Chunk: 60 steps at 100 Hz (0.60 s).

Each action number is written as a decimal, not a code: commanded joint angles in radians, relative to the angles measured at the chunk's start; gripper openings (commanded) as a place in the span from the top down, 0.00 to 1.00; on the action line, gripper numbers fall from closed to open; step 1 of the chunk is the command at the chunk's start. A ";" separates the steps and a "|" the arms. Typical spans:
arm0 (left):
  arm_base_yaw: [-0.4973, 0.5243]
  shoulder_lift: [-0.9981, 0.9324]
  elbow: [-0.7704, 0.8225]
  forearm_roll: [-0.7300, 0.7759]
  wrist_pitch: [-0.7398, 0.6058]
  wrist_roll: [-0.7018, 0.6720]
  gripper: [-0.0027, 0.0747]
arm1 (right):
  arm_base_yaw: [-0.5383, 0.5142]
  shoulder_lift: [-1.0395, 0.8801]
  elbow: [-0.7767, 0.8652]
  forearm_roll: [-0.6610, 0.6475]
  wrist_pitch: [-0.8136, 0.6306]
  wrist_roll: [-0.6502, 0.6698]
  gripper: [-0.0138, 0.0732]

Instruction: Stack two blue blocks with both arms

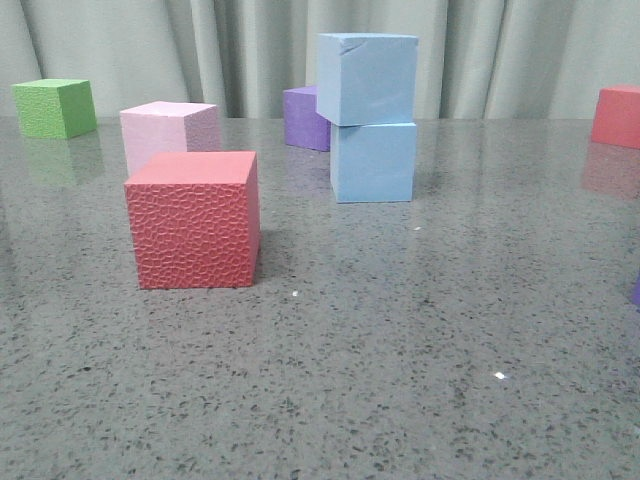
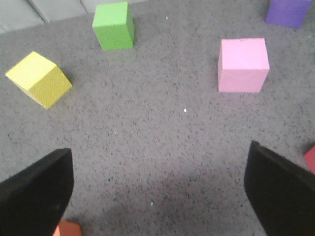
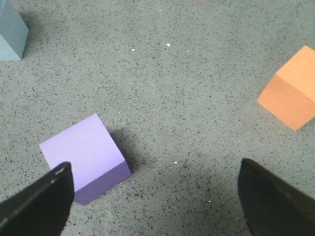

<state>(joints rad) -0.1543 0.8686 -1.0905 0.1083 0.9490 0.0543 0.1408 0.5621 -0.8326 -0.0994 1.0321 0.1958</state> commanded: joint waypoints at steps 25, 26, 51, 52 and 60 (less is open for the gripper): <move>0.004 -0.258 0.271 -0.006 -0.097 -0.065 0.10 | -0.008 0.004 -0.024 -0.019 -0.054 -0.009 0.08; 0.004 -0.266 0.275 -0.006 -0.097 -0.067 0.10 | -0.008 0.004 -0.024 -0.019 -0.054 -0.009 0.08; 0.004 -0.354 0.370 -0.006 -0.112 -0.107 0.10 | -0.008 0.004 -0.024 -0.019 -0.054 -0.009 0.08; 0.004 -0.355 0.370 -0.006 -0.112 -0.107 0.10 | -0.008 0.004 -0.024 -0.019 -0.054 -0.009 0.08; 0.004 -0.356 0.373 -0.006 -0.116 -0.107 0.10 | -0.008 0.004 -0.024 -0.019 -0.054 -0.009 0.08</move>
<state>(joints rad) -0.1527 0.5108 -0.6953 0.1065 0.9155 -0.0407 0.1408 0.5621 -0.8326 -0.0994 1.0321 0.1958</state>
